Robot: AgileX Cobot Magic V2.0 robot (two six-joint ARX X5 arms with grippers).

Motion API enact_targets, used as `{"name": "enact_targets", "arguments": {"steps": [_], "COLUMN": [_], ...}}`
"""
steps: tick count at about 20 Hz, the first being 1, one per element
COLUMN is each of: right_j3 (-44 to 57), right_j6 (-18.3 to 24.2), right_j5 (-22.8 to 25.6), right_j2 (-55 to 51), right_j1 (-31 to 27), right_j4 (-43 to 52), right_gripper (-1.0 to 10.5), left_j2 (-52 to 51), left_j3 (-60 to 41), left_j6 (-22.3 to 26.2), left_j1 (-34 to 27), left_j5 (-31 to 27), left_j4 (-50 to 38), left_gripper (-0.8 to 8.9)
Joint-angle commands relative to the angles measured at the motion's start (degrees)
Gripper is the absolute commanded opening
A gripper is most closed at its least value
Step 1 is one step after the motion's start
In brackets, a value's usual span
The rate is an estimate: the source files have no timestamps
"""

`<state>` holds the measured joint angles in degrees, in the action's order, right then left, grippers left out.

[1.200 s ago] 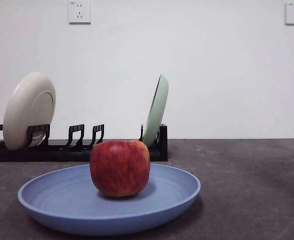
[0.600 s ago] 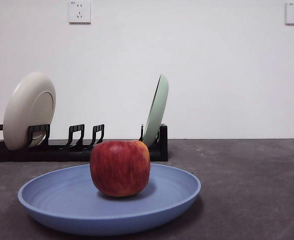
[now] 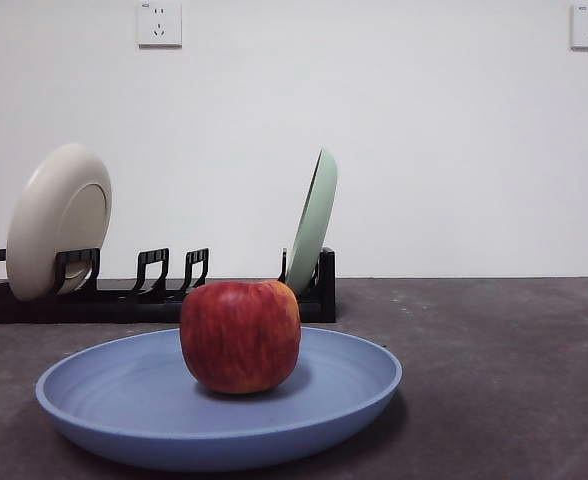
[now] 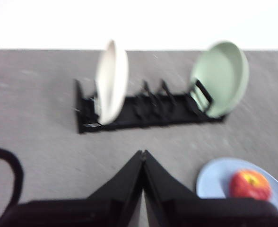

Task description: Take the blue plate from the plate rack,put the plate on the table,take the apple from the table,put the apple in the plate

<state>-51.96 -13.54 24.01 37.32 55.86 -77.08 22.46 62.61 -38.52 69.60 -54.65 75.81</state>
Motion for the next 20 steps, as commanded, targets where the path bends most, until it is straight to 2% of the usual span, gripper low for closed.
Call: {"name": "enact_targets", "arguments": {"steps": [1,3,5,6,9,11,13,17,20], "right_j3": [0.0,0.0,0.0,0.0,0.0,0.0,0.0,0.0,0.0], "right_j6": [-0.4,-0.4,-0.4,-0.4,-0.4,-0.4,-0.4,-0.4,-0.4], "right_j5": [0.1,0.1,0.1,0.1,0.1,0.1,0.1,0.1,0.1], "right_j2": [0.0,0.0,0.0,0.0,0.0,0.0,0.0,0.0,0.0], "right_j1": [0.1,0.0,0.0,0.0,0.0,0.0,0.0,0.1,0.0], "right_j4": [0.4,0.4,0.4,0.4,0.4,0.4,0.4,0.4,0.4], "right_gripper": [0.0,0.0,0.0,0.0,0.0,0.0,0.0,0.0,0.0], "left_j2": [0.0,0.0,-0.6,-1.0,-1.6,-1.6,-2.3,-6.8,-12.4], "left_j3": [-0.4,-2.7,-7.1,-9.9,-19.1,-24.7,-29.6,-39.4,-46.9], "left_j6": [-0.8,3.0,12.9,18.9,34.1,39.8,40.7,41.8,42.4], "left_j1": [-3.8,-11.1,-20.4,-25.2,-39.9,-48.5,-55.3,-64.7,-69.2], "left_j5": [-0.5,4.0,13.5,19.8,43.4,54.2,58.1,57.7,57.7], "left_j4": [-0.2,-4.5,-13.9,-20.5,-42.4,-52.8,-57.7,-61.5,-64.1], "left_gripper": [-0.04,-0.04,-0.04,-0.04,-0.04,-0.04,-0.04,-0.04,-0.04]}}
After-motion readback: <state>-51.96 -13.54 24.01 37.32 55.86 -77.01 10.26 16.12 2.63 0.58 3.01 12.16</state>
